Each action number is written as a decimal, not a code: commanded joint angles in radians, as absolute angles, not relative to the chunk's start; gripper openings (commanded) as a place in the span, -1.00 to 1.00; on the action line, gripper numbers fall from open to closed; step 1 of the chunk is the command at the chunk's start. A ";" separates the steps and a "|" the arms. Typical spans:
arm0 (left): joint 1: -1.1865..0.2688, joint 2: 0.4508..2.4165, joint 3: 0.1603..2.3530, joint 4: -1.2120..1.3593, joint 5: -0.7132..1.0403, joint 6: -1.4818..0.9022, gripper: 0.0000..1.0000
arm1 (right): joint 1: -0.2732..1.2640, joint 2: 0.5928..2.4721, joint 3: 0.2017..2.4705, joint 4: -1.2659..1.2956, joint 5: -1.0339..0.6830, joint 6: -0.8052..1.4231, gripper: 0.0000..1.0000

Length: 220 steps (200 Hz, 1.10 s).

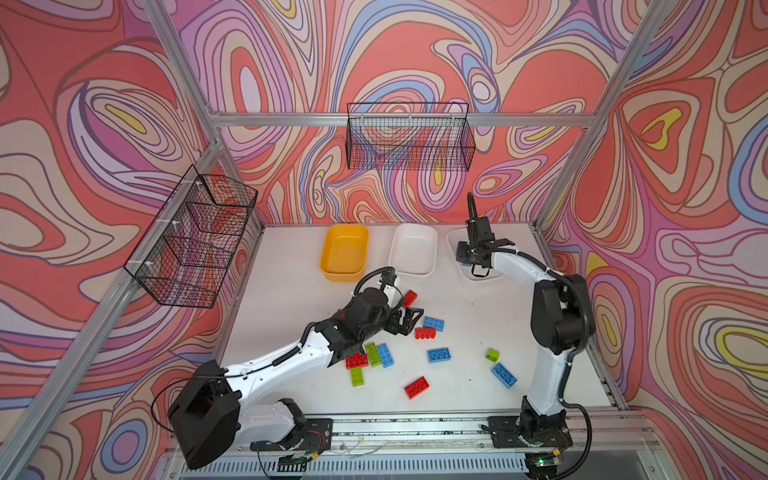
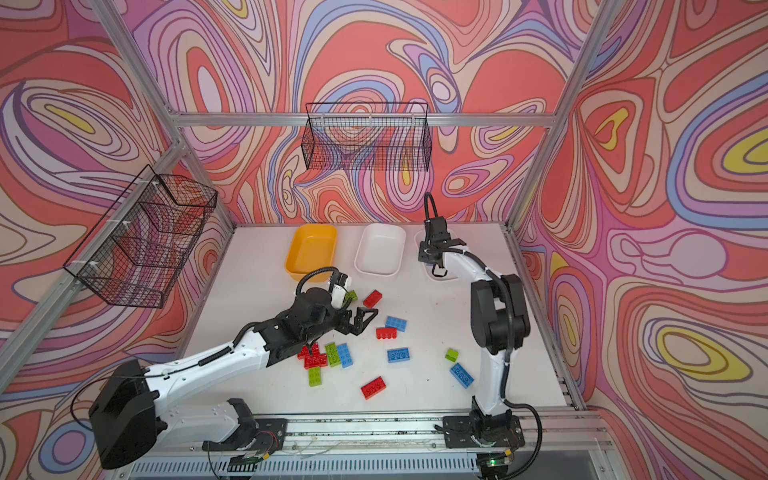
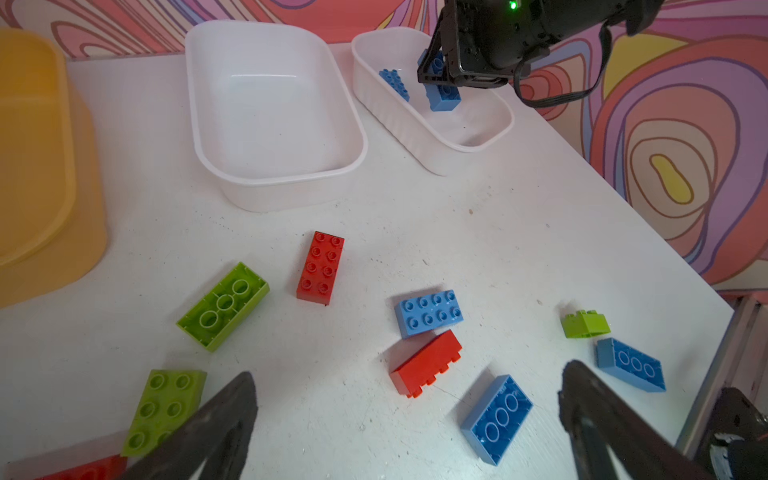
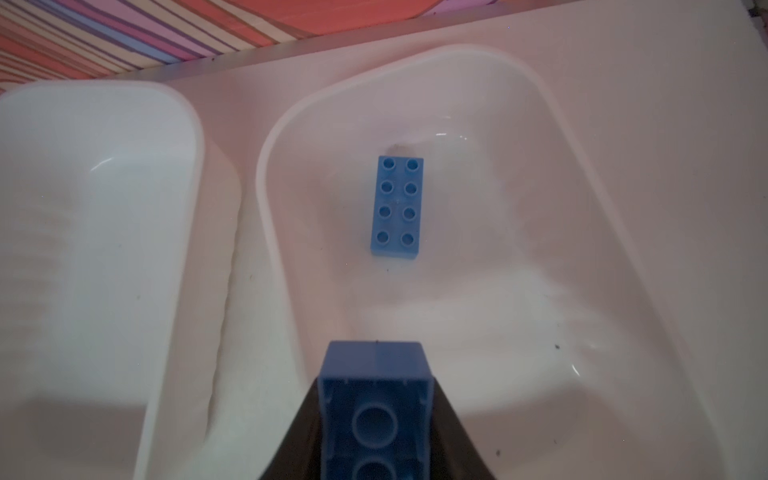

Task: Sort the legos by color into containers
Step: 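Lift the light-blue brick into the farther white tub and open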

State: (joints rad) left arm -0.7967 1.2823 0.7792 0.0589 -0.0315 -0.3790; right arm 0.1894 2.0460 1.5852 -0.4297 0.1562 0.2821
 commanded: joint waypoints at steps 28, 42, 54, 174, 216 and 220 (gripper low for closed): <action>-0.770 1.321 0.818 0.063 0.026 -0.385 1.00 | 0.120 2.300 1.899 -0.502 0.161 0.256 -0.55; -0.769 1.314 0.815 0.050 0.003 -0.384 1.00 | 0.104 2.338 1.945 -0.509 0.159 0.258 -0.52; -0.767 1.303 0.811 0.042 -0.018 -0.383 1.00 | 0.094 2.360 1.964 -0.505 0.147 0.267 -0.48; -0.768 0.874 0.564 -0.069 -0.049 -0.427 1.00 | 0.243 1.720 1.326 -0.447 0.155 0.300 0.51; -0.772 0.649 0.408 -0.106 -0.064 -0.470 1.00 | 0.475 1.442 1.016 -0.565 0.210 0.413 0.58; -0.773 0.631 0.395 -0.104 -0.063 -0.474 1.00 | 0.500 1.418 0.989 -0.576 0.213 0.429 0.62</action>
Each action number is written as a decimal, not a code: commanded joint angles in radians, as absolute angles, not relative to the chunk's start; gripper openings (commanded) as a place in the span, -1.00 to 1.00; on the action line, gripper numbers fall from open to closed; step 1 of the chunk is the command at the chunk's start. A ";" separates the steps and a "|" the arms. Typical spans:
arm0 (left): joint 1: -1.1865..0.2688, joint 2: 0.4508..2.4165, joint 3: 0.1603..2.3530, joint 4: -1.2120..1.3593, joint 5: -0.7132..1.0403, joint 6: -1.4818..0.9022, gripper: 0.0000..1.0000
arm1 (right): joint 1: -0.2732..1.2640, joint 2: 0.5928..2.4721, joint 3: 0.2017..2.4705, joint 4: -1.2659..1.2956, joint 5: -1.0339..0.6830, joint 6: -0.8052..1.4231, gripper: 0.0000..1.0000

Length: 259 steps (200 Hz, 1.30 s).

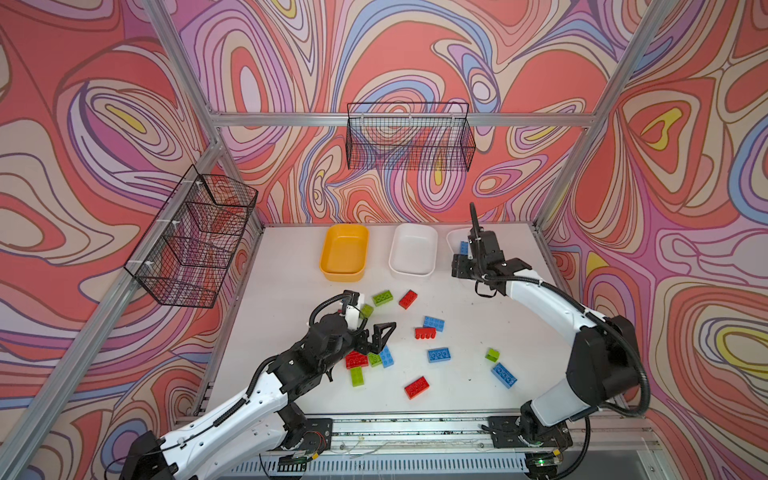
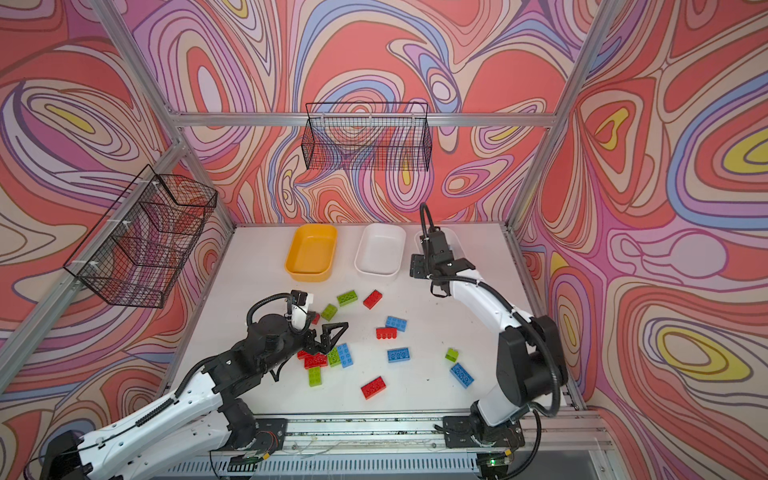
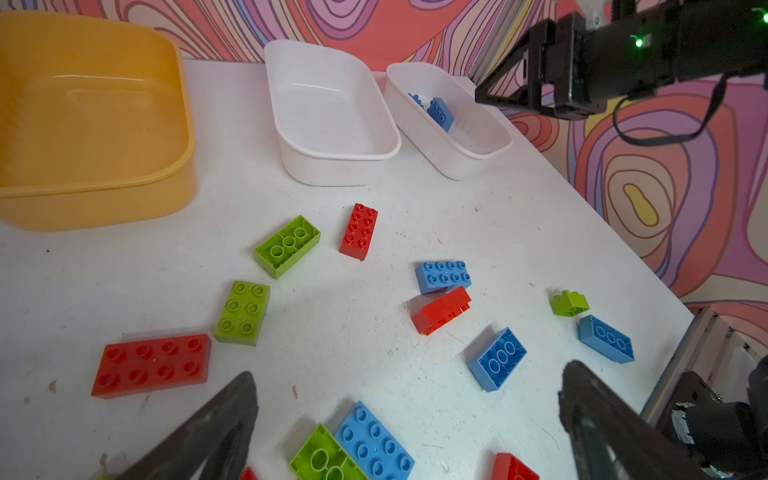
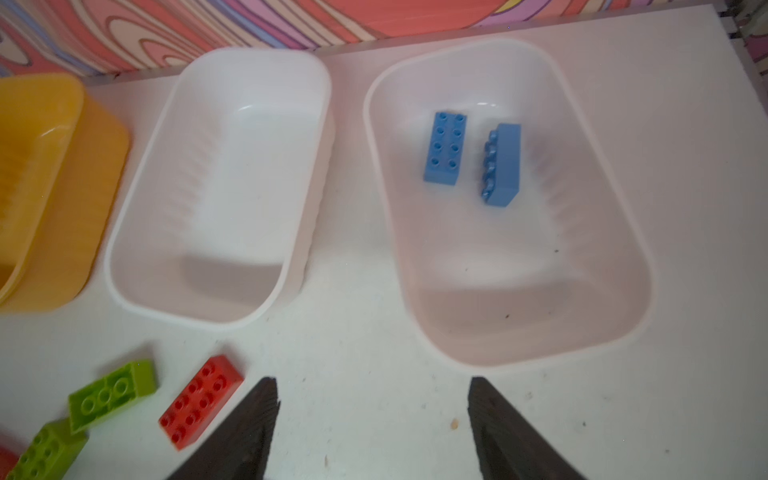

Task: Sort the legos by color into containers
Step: 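Lift the light-blue brick into the farther white tub and open, then reach the right gripper down and grasp a third light-blue brick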

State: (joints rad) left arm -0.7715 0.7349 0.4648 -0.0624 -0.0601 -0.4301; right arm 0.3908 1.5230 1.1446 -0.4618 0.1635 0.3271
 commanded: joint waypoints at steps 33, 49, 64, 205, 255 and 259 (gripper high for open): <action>-0.773 0.542 0.335 -0.086 -0.029 -0.506 1.00 | 0.676 1.230 0.829 -0.648 0.264 0.611 0.81; -0.774 0.522 0.308 -0.059 0.008 -0.514 1.00 | 0.732 1.179 0.756 -0.625 0.228 0.693 0.86; -0.775 0.514 0.290 -0.046 0.019 -0.524 1.00 | 0.781 1.171 0.711 -0.597 0.203 0.749 0.88; -0.776 0.435 0.219 -0.085 -0.044 -0.525 1.00 | 0.949 1.500 0.776 -0.516 0.235 0.790 0.85; -0.776 0.483 0.220 -0.061 -0.036 -0.523 1.00 | 0.949 1.542 0.779 -0.500 0.245 0.779 0.41; -0.776 0.486 0.221 -0.059 -0.036 -0.523 1.00 | 0.950 1.541 0.779 -0.500 0.250 0.778 0.33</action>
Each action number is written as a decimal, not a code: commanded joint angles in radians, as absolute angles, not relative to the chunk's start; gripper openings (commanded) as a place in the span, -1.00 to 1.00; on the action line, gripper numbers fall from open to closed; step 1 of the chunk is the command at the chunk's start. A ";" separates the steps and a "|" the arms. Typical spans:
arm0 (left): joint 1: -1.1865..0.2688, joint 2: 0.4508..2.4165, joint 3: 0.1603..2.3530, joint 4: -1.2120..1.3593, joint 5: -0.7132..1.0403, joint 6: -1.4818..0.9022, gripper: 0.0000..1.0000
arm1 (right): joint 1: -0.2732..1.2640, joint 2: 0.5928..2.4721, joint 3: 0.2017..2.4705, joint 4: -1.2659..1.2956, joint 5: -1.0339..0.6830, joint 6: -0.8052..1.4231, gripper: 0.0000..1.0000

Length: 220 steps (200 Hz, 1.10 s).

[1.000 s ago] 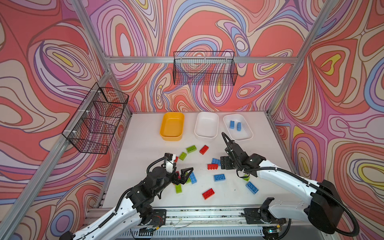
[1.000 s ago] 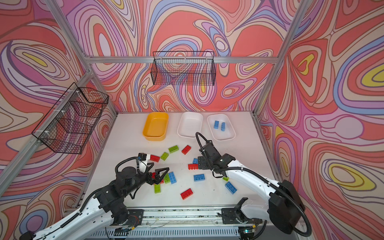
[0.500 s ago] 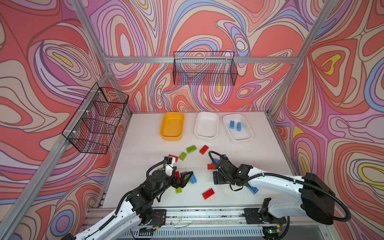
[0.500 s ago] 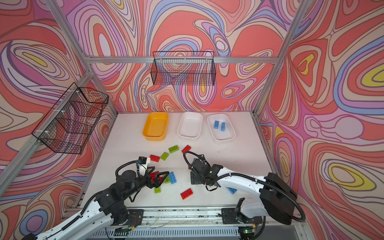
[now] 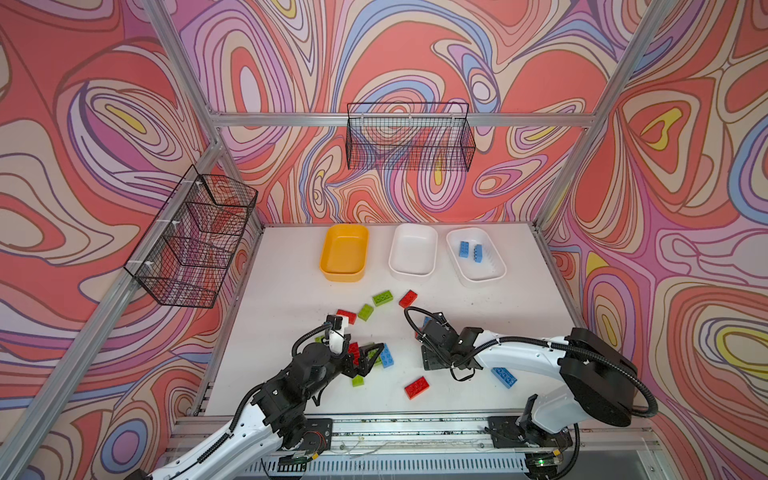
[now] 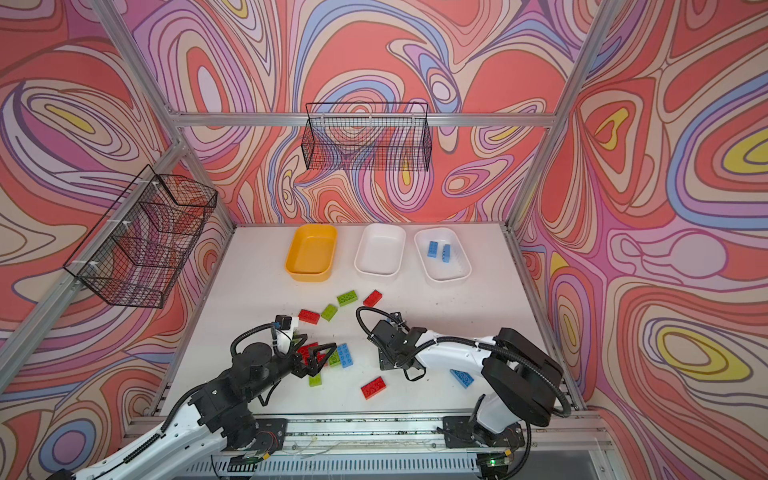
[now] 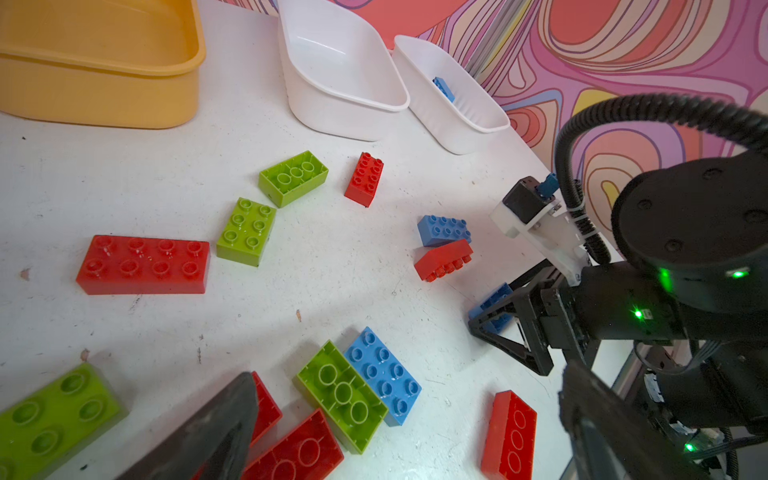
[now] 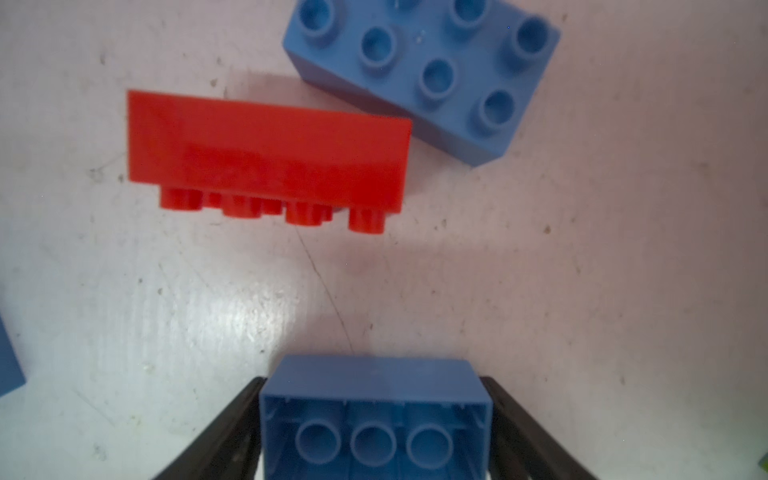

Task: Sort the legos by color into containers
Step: 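Reach the right gripper down and grasp a third light-blue brick, then carry the light-blue brick into the farther white tub and release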

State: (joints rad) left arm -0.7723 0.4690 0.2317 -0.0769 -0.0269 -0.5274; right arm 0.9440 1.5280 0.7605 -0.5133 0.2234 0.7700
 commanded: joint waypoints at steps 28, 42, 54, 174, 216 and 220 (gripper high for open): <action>-0.776 0.495 0.226 -0.056 -0.037 -0.525 1.00 | 0.948 1.523 0.785 -0.508 0.258 0.762 0.11; -0.776 0.496 0.229 -0.058 -0.036 -0.526 1.00 | 0.949 1.507 0.794 -0.516 0.269 0.739 0.06; -0.776 0.496 0.236 -0.065 -0.043 -0.529 1.00 | 0.948 1.486 0.810 -0.539 0.303 0.716 0.02; -0.778 0.677 0.342 -0.007 0.002 -0.557 1.00 | 0.346 1.566 1.143 -0.369 0.335 0.310 -0.05; -0.778 0.725 0.369 0.000 -0.032 -0.569 1.00 | 0.231 1.862 1.349 -0.314 0.276 0.290 -0.06; -0.778 0.728 0.369 0.003 -0.036 -0.572 1.00 | 0.221 1.896 1.377 -0.314 0.274 0.286 -0.06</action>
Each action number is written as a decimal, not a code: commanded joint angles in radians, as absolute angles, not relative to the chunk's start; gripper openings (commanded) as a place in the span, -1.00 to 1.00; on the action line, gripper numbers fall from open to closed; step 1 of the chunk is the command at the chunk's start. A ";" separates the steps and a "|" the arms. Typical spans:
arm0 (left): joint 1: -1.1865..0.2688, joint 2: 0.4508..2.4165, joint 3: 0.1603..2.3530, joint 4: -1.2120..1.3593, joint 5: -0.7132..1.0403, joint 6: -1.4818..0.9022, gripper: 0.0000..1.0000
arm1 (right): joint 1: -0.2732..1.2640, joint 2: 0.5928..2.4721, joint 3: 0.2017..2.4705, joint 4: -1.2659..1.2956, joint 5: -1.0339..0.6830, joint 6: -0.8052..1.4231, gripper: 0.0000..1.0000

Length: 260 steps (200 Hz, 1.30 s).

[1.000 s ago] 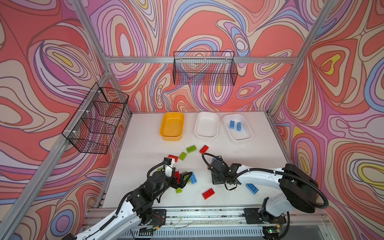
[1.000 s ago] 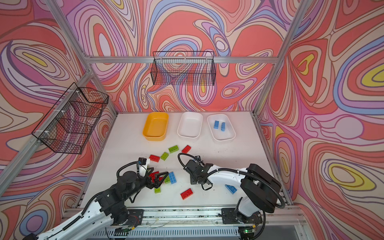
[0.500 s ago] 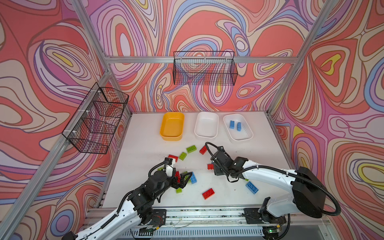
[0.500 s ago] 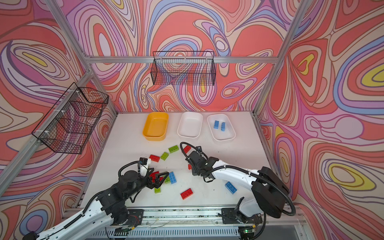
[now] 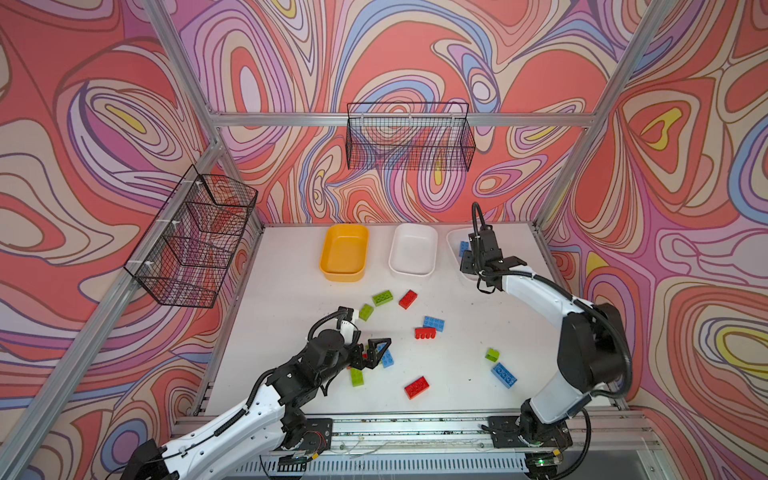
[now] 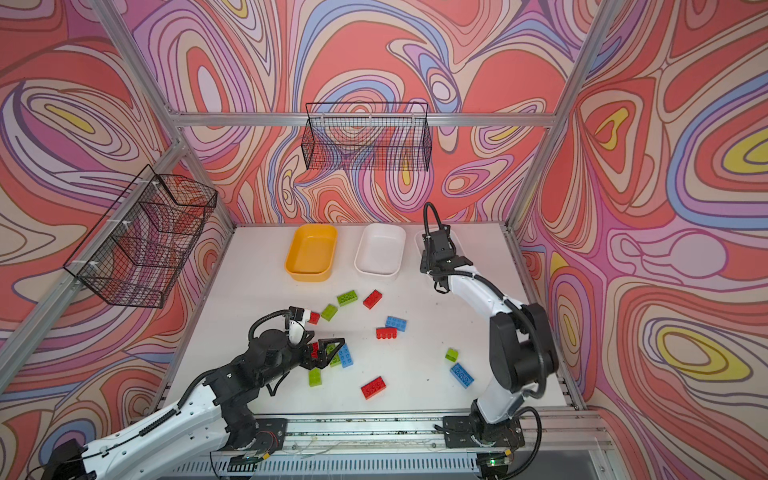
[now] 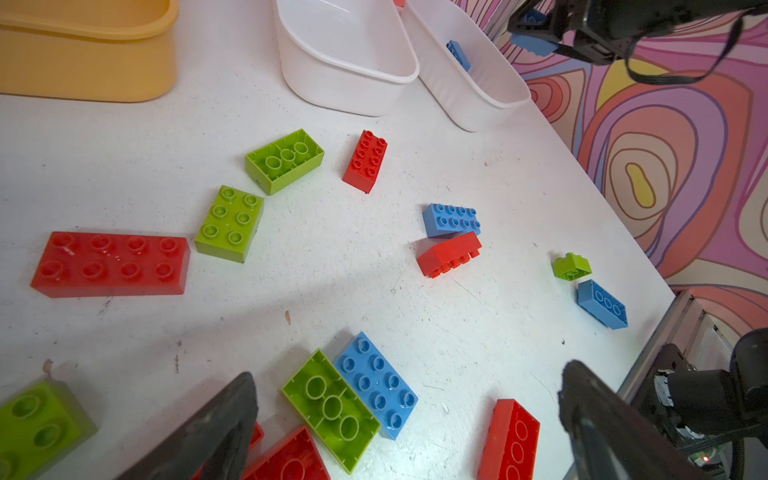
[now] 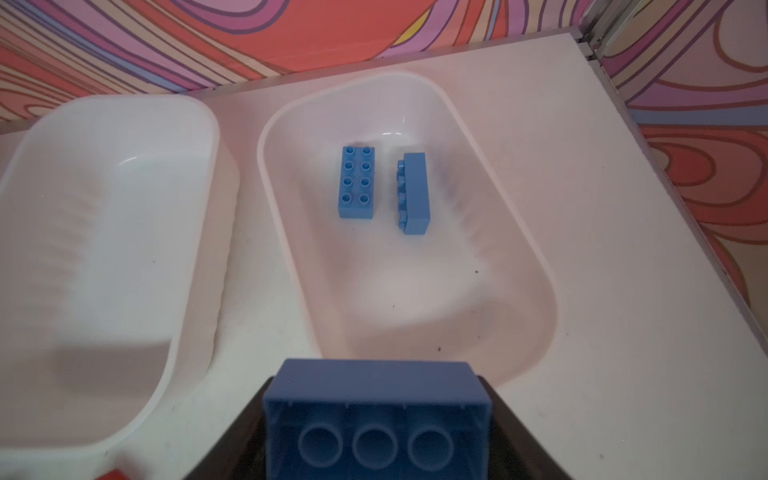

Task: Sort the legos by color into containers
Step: 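Carry the light-blue brick into the farther white tub and release, then lower the right gripper onto a fourth light-blue brick and grasp it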

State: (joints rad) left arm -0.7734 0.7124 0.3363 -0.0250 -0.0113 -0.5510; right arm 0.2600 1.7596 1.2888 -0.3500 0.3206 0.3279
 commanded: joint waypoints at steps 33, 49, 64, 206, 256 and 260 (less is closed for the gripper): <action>-0.778 0.762 0.373 0.025 -0.079 -0.583 1.00 | 0.168 2.112 1.584 -0.343 0.249 0.268 -0.07; -0.778 0.790 0.388 0.023 -0.093 -0.579 1.00 | 0.146 2.185 1.657 -0.345 0.231 0.267 -0.07; -0.778 0.823 0.408 0.024 -0.100 -0.573 1.00 | 0.132 2.239 1.718 -0.359 0.220 0.262 -0.05; -0.779 0.790 0.343 0.103 -0.037 -0.590 1.00 | 0.319 1.716 1.309 -0.383 0.161 0.388 0.75; -0.785 0.734 0.253 0.149 0.019 -0.621 1.00 | 0.664 1.512 0.980 -0.392 0.267 0.621 0.81; -0.785 0.725 0.249 0.144 0.019 -0.620 1.00 | 0.691 1.504 0.965 -0.398 0.287 0.640 0.82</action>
State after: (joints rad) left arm -0.7788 0.7696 0.2756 0.1158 -0.0147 -0.5976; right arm 0.5797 1.5528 1.0660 -0.3431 0.1818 0.4759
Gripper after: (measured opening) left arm 0.999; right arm 0.901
